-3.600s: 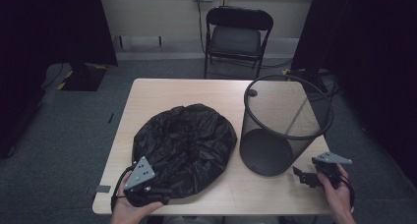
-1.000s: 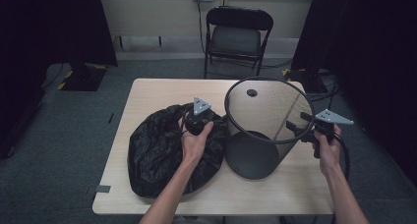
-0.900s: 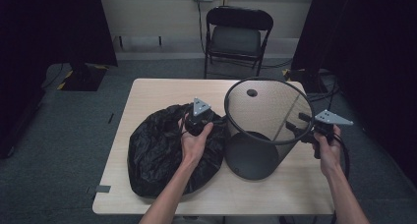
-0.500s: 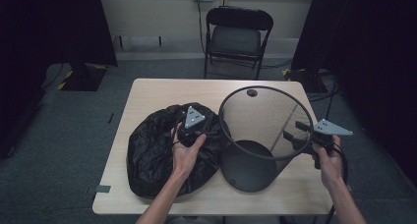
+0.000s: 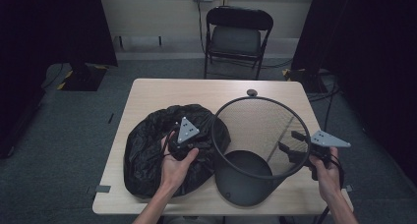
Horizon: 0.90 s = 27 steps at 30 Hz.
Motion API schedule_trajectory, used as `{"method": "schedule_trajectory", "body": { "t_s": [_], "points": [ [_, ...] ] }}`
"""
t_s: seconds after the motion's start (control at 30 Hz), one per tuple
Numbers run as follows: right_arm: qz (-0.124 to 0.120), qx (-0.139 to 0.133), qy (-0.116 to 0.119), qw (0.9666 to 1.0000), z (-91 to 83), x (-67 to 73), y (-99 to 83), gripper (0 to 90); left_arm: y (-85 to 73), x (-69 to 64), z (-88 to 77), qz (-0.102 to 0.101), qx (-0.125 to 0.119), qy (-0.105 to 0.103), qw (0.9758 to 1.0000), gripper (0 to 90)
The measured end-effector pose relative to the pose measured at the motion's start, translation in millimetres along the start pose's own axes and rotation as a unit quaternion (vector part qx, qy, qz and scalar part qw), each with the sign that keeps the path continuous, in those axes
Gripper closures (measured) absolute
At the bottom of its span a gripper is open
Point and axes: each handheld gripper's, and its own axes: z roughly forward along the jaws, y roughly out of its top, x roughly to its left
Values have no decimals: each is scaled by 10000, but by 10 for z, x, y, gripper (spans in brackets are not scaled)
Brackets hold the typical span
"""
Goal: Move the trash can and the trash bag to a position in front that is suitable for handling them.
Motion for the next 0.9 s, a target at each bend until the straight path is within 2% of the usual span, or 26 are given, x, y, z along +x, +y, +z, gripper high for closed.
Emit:
{"method": "schedule_trajectory", "body": {
  "t_s": [0.17, 0.3, 0.33, 0.4, 0.5, 0.53, 0.57, 0.6, 0.67, 0.73, 0.83, 0.9],
  "points": [
    [89, 68, 42, 9999, 17, 113, -34, 269, -38, 24, -99, 28, -4, 18, 10000, 263],
    [105, 53, 3, 9999, 33, 136, -45, 182, -49, 63, -120, -7, 17, -23, 10000, 223],
    [138, 51, -11, 9999, 36, 139, -51, 175, -66, 81, -145, -109, -93, -71, 9999, 217],
    [183, 80, -35, 9998, 34, 136, -66, 135, -84, 114, -170, -181, -113, -85, 9997, 203],
    [253, 210, -13, 9995, 38, 125, -126, 116, -130, 158, -197, -196, -18, 17, 9998, 199],
    [264, 282, -21, 9993, 38, 126, -151, 116, -130, 158, -197, -196, -18, 17, 9998, 196],
    [287, 339, -44, 9990, 38, 126, -178, 116, -170, 205, -226, -301, -37, -82, 9995, 189],
    [310, 403, -50, 9987, 37, 126, -207, 115, -178, 232, -237, -309, 60, -79, 9995, 181],
    [303, 562, -48, 9979, 50, 119, -278, 116, -191, 273, -261, -387, 99, -148, 9991, 181],
    [315, 845, -78, 9959, 79, 120, -380, 118, -203, 327, -285, -366, 159, -212, 9990, 169],
    [356, 1139, -121, 9928, 121, 129, -548, 119, -228, 421, -343, -335, 238, -104, 9991, 170],
    [320, 1340, -121, 9904, 143, 138, -621, 120, -235, 508, -390, -462, 278, -99, 9985, 173]
  ]
}}
